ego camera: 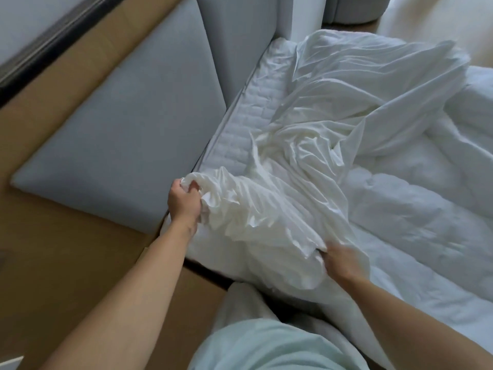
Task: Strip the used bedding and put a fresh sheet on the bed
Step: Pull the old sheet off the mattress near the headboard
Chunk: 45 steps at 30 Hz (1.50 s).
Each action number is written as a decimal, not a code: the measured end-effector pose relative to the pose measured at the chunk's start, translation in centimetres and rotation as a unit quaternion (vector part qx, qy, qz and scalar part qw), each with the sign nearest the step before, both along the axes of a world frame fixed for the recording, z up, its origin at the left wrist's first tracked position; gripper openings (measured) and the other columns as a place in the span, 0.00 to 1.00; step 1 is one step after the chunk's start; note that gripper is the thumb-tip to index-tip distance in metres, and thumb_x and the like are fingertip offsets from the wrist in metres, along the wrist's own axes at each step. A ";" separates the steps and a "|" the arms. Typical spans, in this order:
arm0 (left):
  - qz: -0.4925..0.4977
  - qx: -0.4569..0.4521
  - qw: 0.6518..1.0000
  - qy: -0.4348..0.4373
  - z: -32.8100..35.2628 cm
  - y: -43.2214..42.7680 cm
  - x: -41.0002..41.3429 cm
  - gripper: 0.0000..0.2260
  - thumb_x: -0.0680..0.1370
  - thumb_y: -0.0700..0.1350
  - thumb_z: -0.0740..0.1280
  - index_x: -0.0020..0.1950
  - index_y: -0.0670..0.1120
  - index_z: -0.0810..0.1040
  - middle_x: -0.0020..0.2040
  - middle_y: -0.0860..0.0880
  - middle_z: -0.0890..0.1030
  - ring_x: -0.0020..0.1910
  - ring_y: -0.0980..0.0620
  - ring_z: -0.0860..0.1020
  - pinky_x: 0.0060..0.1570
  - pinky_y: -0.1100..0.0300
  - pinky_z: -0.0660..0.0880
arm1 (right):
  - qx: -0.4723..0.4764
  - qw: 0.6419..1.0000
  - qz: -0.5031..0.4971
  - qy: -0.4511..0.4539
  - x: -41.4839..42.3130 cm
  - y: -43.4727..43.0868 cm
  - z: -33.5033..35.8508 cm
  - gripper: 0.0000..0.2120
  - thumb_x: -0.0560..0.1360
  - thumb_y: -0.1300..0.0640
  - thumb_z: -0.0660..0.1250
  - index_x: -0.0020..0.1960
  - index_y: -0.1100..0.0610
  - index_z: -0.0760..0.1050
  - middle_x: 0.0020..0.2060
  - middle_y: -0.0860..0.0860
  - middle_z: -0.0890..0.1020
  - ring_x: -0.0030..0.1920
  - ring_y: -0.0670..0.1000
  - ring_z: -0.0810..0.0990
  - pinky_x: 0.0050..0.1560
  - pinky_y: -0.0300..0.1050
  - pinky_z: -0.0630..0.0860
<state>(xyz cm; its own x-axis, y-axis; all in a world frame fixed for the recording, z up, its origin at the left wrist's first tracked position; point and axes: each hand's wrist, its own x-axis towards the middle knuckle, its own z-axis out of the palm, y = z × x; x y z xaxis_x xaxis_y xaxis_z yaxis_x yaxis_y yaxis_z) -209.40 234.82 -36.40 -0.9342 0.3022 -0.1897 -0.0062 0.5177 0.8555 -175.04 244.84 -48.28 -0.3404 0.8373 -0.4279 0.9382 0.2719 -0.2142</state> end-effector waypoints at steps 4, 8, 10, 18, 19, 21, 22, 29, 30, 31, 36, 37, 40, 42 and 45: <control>-0.030 0.002 0.999 -0.009 0.6 1.2 1.4 0.04 0.79 0.43 0.66 0.44 0.50 0.75 0.42 0.53 0.79 0.40 0.54 0.77 0.38 0.59 0.71 | -0.117 0.990 -0.053 -0.056 -0.3 1.7 1.1 0.12 0.76 0.48 0.64 0.56 0.52 0.78 0.53 0.52 0.82 0.53 0.56 0.81 0.52 0.49 0.77; -0.046 0.003 0.998 -0.032 1.4 2.2 1.6 0.02 0.79 0.46 0.66 0.47 0.49 0.76 0.44 0.51 0.80 0.43 0.51 0.79 0.40 0.58 0.74 | 0.086 0.962 -0.050 0.253 -8.0 1.3 6.7 0.13 0.72 0.53 0.66 0.54 0.57 0.74 0.49 0.55 0.78 0.49 0.58 0.78 0.48 0.49 0.74; -0.056 0.011 0.998 -0.036 1.7 2.6 1.9 0.02 0.78 0.45 0.67 0.47 0.49 0.77 0.45 0.51 0.80 0.43 0.51 0.79 0.42 0.57 0.75 | 0.113 0.943 0.029 0.310 -11.7 0.1 9.0 0.21 0.75 0.39 0.62 0.53 0.56 0.72 0.45 0.51 0.76 0.43 0.53 0.76 0.40 0.47 0.71; -0.019 0.028 0.997 -0.067 2.1 3.5 -0.2 0.01 0.77 0.40 0.66 0.47 0.44 0.76 0.43 0.48 0.79 0.42 0.46 0.78 0.41 0.55 0.76 | -0.089 0.988 0.038 0.123 -5.2 1.0 3.1 0.22 0.81 0.39 0.59 0.54 0.56 0.80 0.49 0.55 0.83 0.52 0.59 0.81 0.55 0.50 0.75; -0.026 0.021 0.997 -0.075 2.0 3.7 -0.1 0.01 0.77 0.39 0.66 0.47 0.44 0.76 0.43 0.46 0.80 0.43 0.45 0.79 0.41 0.54 0.77 | -0.110 0.990 0.029 0.082 -3.7 1.4 2.6 0.23 0.81 0.38 0.59 0.54 0.55 0.81 0.50 0.53 0.83 0.53 0.57 0.81 0.56 0.50 0.76; -0.034 0.008 0.996 -0.086 1.7 4.4 0.4 0.03 0.77 0.39 0.65 0.49 0.42 0.77 0.47 0.43 0.81 0.46 0.41 0.80 0.44 0.48 0.79 | -0.126 0.986 0.092 -0.056 -3.3 2.8 2.7 0.21 0.81 0.38 0.58 0.57 0.53 0.79 0.54 0.52 0.82 0.55 0.56 0.81 0.56 0.51 0.77; -0.036 0.003 0.996 -0.081 1.7 4.9 0.4 0.04 0.77 0.40 0.65 0.50 0.41 0.77 0.48 0.42 0.82 0.48 0.40 0.81 0.48 0.45 0.80 | -0.135 0.974 0.143 -0.113 -4.4 3.7 3.6 0.18 0.81 0.42 0.60 0.59 0.53 0.78 0.57 0.53 0.81 0.56 0.56 0.80 0.57 0.51 0.77; -0.232 0.019 0.972 -0.029 3.1 6.6 0.7 0.02 0.79 0.45 0.67 0.48 0.51 0.76 0.43 0.51 0.81 0.44 0.46 0.80 0.39 0.48 0.78 | -0.116 0.951 0.138 0.251 -17.8 7.7 15.5 0.45 0.60 0.31 0.75 0.72 0.43 0.65 0.58 0.41 0.74 0.55 0.44 0.74 0.55 0.43 0.73; -0.254 0.018 0.967 -0.011 3.2 6.9 1.1 0.02 0.79 0.45 0.67 0.49 0.49 0.76 0.44 0.50 0.81 0.44 0.47 0.80 0.43 0.49 0.78 | -0.096 0.947 0.194 0.237 -19.2 6.8 16.1 0.46 0.58 0.31 0.76 0.71 0.45 0.66 0.57 0.42 0.75 0.53 0.44 0.75 0.52 0.41 0.72; -0.271 0.015 0.962 0.009 3.3 7.3 1.4 0.04 0.79 0.46 0.67 0.50 0.47 0.75 0.44 0.50 0.81 0.44 0.47 0.79 0.45 0.50 0.78 | -0.053 0.946 0.231 0.220 -20.1 5.8 15.8 0.38 0.62 0.36 0.77 0.68 0.48 0.71 0.55 0.45 0.78 0.51 0.47 0.78 0.48 0.41 0.72; -0.319 0.050 0.946 -0.043 4.4 7.6 -0.6 0.16 0.74 0.60 0.75 0.49 0.51 0.78 0.36 0.53 0.78 0.35 0.52 0.77 0.37 0.57 0.76 | -0.095 0.954 0.032 0.281 -19.1 5.7 13.2 0.05 0.74 0.52 0.74 0.48 0.51 0.83 0.43 0.48 0.85 0.46 0.52 0.83 0.43 0.47 0.78; -0.314 0.064 0.944 -0.074 4.6 7.2 -1.7 0.18 0.71 0.63 0.76 0.49 0.52 0.79 0.33 0.53 0.76 0.32 0.53 0.74 0.34 0.59 0.73 | -0.120 0.942 -0.007 0.313 -18.2 6.0 12.9 0.07 0.73 0.52 0.75 0.50 0.51 0.84 0.45 0.47 0.86 0.48 0.50 0.83 0.47 0.47 0.79; -0.251 0.142 0.943 -0.165 4.9 5.9 -4.4 0.14 0.70 0.61 0.78 0.44 0.53 0.83 0.31 0.52 0.75 0.31 0.55 0.71 0.35 0.63 0.70 | -0.187 0.879 -0.103 0.426 -16.3 6.2 12.9 0.07 0.73 0.56 0.76 0.49 0.47 0.85 0.45 0.45 0.87 0.47 0.44 0.85 0.43 0.38 0.78; -0.165 0.175 0.947 -0.214 4.1 5.8 -4.5 0.05 0.76 0.47 0.74 0.42 0.50 0.82 0.31 0.53 0.75 0.31 0.54 0.72 0.36 0.61 0.74 | -0.211 0.853 -0.123 0.462 -15.9 6.2 13.4 0.08 0.73 0.59 0.76 0.49 0.47 0.85 0.46 0.46 0.87 0.47 0.44 0.85 0.42 0.36 0.79; -0.192 0.094 0.925 -0.314 2.9 5.6 -1.5 0.08 0.80 0.34 0.66 0.50 0.47 0.79 0.41 0.48 0.80 0.38 0.50 0.77 0.41 0.53 0.77 | -0.226 0.830 -0.140 0.490 -15.4 6.1 14.0 0.09 0.74 0.61 0.75 0.48 0.47 0.85 0.46 0.47 0.87 0.46 0.46 0.86 0.42 0.37 0.80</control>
<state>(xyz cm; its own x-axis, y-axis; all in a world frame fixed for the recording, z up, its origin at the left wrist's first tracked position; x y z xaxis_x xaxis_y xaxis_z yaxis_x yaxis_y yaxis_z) -210.90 240.42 -33.49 -0.4741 0.6717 -0.5692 -0.3789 0.4279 0.8206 -190.47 250.98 -34.31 -0.5298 0.7712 -0.3529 0.2664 -0.2437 -0.9326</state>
